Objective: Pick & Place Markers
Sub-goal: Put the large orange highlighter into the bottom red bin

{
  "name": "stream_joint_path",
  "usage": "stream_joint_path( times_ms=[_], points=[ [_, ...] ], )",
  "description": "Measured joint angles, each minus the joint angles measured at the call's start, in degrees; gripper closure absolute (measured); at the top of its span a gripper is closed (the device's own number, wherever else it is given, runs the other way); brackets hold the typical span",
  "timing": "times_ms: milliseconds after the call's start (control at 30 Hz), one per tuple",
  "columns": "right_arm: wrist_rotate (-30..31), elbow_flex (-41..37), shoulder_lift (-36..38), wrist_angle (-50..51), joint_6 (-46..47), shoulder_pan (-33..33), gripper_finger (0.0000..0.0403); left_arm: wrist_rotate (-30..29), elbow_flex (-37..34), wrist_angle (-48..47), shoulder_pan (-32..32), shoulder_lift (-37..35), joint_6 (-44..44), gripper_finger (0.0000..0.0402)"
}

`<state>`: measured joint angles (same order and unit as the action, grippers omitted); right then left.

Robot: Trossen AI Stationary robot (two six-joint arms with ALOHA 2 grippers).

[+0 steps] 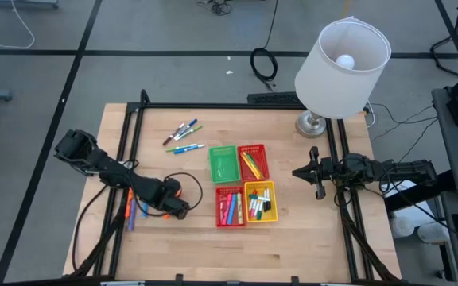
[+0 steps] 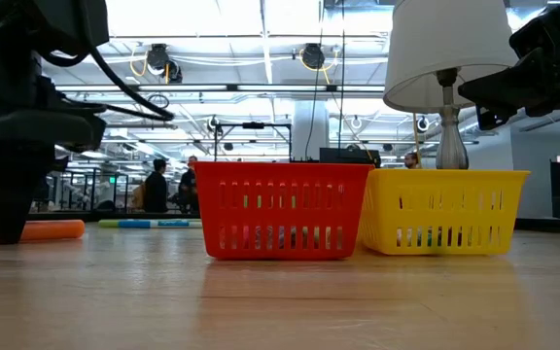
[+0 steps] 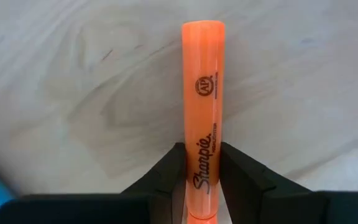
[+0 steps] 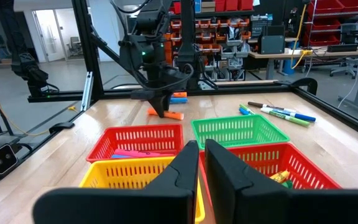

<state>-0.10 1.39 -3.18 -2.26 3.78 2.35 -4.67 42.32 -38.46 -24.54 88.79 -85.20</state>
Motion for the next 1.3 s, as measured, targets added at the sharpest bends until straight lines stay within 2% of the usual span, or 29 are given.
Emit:
stream_joint_path(
  times_ms=[233,400,533,800,1067,1300],
  points=[
    [0.02,0.0,-0.02,0.0,0.0,0.01,0.0385,-9.69,5.0,2.11,-2.1,-3.52,9.79,0.0309],
    [0.02,0.0,0.0,-0.02,0.02,0.02,0.0385,-13.27,10.05,3.01,-2.9,-4.33,13.69,0.0309],
    [0.02,0.01,-0.02,0.0,0.02,0.0,0.0385,-13.86,13.04,4.6,-3.03,-4.24,16.66,0.0309],
    [0.02,-0.01,-0.02,0.0,-0.01,0.0,0.0385,-14.95,17.28,15.75,-3.14,-4.28,24.88,0.0309],
    [0.0,0.0,-0.02,0.0,0.0,0.0,0.0385,-16.21,23.73,13.33,-3.12,-3.1,27.84,0.0309],
    [0.01,0.02,-0.02,0.0,0.0,0.0,0.0385,-15.0,32.88,8.09,-1.91,4.9,29.75,0.0309]
  ],
)
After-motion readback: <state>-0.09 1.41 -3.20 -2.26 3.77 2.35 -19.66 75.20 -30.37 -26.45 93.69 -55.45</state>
